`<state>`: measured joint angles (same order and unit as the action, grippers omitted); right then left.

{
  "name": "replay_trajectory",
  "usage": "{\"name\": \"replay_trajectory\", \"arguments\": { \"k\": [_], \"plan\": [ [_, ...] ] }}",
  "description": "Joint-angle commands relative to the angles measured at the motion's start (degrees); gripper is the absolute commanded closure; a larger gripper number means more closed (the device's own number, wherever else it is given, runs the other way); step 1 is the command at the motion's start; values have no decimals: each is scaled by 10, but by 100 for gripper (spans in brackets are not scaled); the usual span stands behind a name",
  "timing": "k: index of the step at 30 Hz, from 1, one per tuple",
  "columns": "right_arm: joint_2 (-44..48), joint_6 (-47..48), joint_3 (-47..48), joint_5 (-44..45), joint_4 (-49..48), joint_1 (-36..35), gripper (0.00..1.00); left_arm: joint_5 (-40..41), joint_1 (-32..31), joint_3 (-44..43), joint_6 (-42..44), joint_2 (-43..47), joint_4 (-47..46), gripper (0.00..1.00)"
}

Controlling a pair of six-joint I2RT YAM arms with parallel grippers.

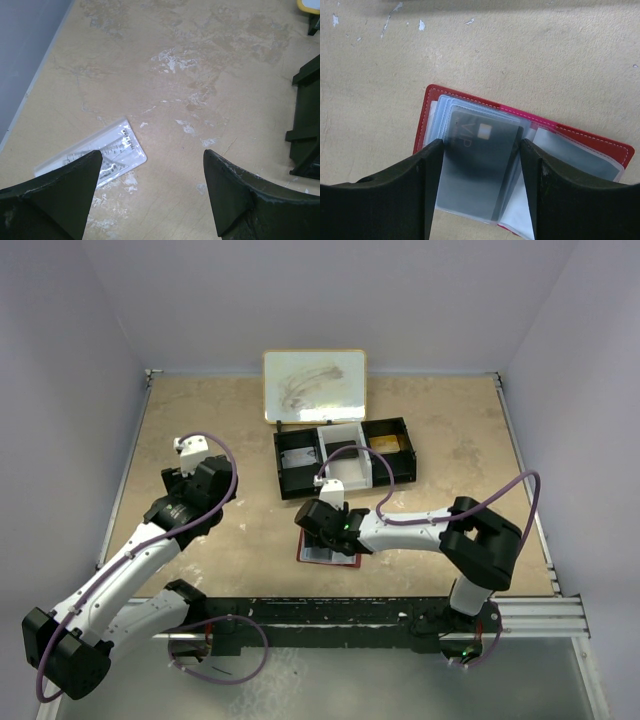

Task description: Take the credit cards out of the card holder

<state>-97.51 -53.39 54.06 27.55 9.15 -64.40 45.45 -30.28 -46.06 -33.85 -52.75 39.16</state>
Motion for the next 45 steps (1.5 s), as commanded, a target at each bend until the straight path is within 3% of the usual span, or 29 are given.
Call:
{"name": "replay_trajectory", "arguments": {
  "k": [1, 18, 21, 26, 35, 41, 45],
  "plan": [
    [-3, -11, 2, 4, 10, -6, 36, 13, 3, -15, -7, 1, 3, 20],
    [-39, -2, 10, -13, 8, -5, 34, 4, 3, -16, -7, -2, 3, 21],
    [-32, -1, 8, -25, -2, -5, 40, 4, 3, -16, -7, -2, 3, 21],
    [1, 14, -22, -69, -60, -4, 46, 2, 3, -16, -8, -2, 4, 21],
    [53, 11, -77, -134, -155, 20, 47, -3, 3, -14, -9, -4, 4, 21],
    [40, 62, -25, -80, -86, 20, 31, -2, 3, -16, -8, -5, 4, 21],
    [25, 72, -6, -65, -53, 12, 27, -2, 3, -15, -8, -4, 4, 22]
  ]
}}
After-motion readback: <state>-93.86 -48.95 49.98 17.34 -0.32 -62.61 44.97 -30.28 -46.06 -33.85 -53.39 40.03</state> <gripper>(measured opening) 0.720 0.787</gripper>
